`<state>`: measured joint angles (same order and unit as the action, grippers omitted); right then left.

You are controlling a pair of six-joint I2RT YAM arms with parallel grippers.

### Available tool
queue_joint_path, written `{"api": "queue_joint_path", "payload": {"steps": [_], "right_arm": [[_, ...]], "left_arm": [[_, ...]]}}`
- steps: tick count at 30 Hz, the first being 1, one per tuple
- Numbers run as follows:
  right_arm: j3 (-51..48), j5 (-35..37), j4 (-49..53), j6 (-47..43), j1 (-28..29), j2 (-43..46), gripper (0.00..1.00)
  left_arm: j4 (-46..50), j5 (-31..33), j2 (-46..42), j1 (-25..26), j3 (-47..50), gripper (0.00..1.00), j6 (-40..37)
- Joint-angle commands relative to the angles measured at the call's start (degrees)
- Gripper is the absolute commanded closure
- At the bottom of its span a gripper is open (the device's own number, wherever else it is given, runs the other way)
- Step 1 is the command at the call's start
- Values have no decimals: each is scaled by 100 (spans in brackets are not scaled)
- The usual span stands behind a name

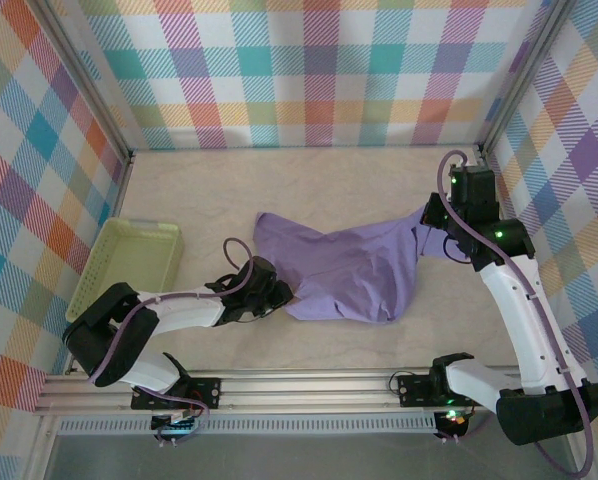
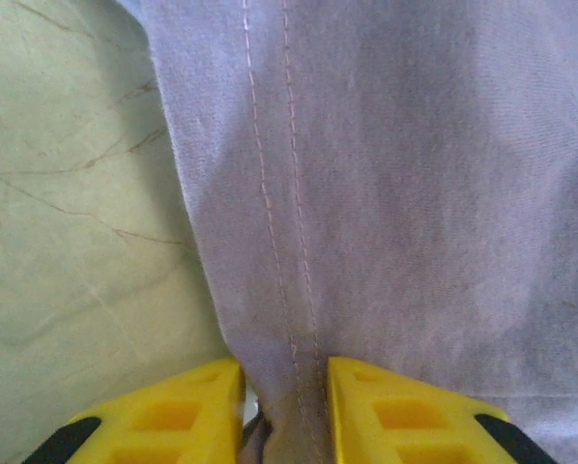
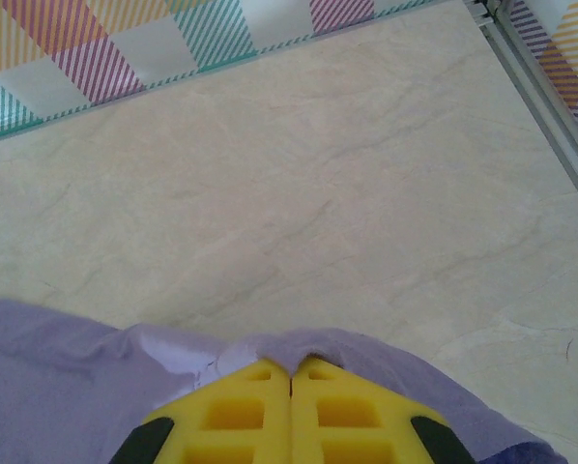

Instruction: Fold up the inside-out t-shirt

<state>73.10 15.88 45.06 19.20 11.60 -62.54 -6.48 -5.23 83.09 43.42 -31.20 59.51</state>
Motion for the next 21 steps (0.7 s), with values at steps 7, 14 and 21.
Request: {"api": "queue_joint_path", "payload": {"steps": [7, 14, 21], "right_arm": [[-50, -111, 34, 5, -35, 101, 100], [-59, -96, 62, -12, -40, 185, 100], [-67, -75, 74, -4, -43, 194, 100]], "left_arm": [[621, 470, -19, 29, -462, 61, -544], [267, 243, 267, -74, -426, 59, -533], [54, 49, 411, -40, -387, 62, -388]]}}
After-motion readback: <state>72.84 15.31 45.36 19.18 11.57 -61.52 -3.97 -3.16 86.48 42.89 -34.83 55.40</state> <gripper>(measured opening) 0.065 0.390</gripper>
